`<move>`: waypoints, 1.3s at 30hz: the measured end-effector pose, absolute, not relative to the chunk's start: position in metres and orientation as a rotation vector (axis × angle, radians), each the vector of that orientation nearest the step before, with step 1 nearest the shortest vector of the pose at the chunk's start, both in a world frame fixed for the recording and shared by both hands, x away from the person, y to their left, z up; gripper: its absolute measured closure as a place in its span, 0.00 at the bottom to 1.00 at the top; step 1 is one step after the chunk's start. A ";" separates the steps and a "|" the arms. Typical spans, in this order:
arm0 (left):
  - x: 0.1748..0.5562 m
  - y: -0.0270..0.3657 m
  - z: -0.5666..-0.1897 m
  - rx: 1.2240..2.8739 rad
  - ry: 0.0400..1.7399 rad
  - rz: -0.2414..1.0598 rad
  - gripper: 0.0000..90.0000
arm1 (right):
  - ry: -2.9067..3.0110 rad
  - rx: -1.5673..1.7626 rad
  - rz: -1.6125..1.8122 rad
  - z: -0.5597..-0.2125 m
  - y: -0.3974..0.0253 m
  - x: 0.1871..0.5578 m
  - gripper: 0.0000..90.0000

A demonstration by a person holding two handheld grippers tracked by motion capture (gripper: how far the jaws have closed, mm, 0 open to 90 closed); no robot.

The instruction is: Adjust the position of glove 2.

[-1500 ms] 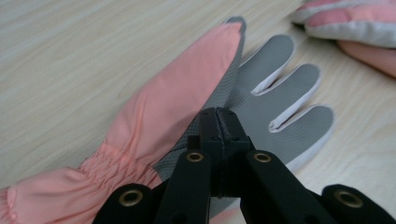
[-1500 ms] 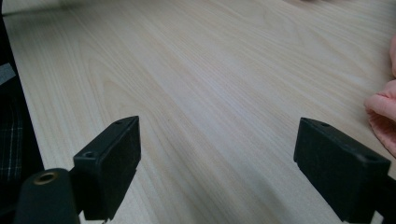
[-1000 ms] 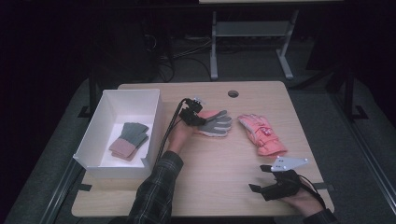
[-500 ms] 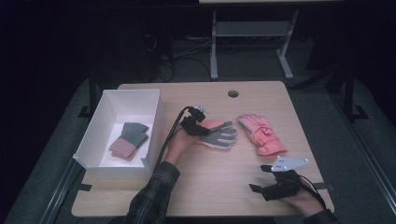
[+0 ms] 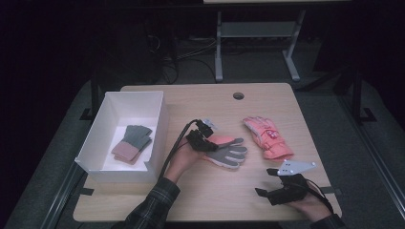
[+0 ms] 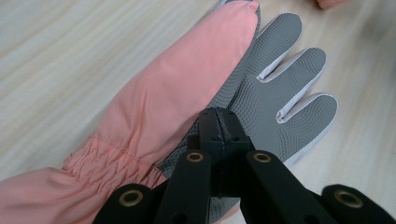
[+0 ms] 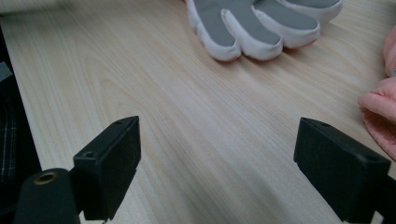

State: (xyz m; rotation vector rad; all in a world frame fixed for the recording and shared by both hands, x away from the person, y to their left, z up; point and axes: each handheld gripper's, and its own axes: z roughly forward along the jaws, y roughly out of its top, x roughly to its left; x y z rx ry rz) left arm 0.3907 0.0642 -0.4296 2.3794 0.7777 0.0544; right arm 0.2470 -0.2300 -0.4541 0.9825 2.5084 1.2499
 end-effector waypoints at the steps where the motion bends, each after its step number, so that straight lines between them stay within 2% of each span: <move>1: 0.386 0.063 -0.429 2.380 0.771 0.056 1.00 | 2.508 0.984 1.251 -0.454 -0.230 0.247 0.16; 15: 0.352 0.054 -0.427 2.412 0.702 0.021 1.00 | 2.502 0.983 1.250 -0.454 -0.231 0.247 0.16; 20: 0.360 0.059 -0.412 2.396 0.689 0.056 1.00 | 2.501 0.984 1.247 -0.454 -0.232 0.248 0.16; 25: 0.385 0.066 -0.401 2.370 0.764 0.122 1.00 | 2.498 0.987 1.252 -0.454 -0.231 0.248 0.16; 32: 0.418 0.080 -0.419 2.383 0.904 0.150 1.00 | 2.497 1.001 1.252 -0.454 -0.232 0.248 0.16; 39: 0.413 0.084 -0.425 2.421 0.930 0.138 1.00 | 2.489 1.003 1.257 -0.455 -0.234 0.248 0.16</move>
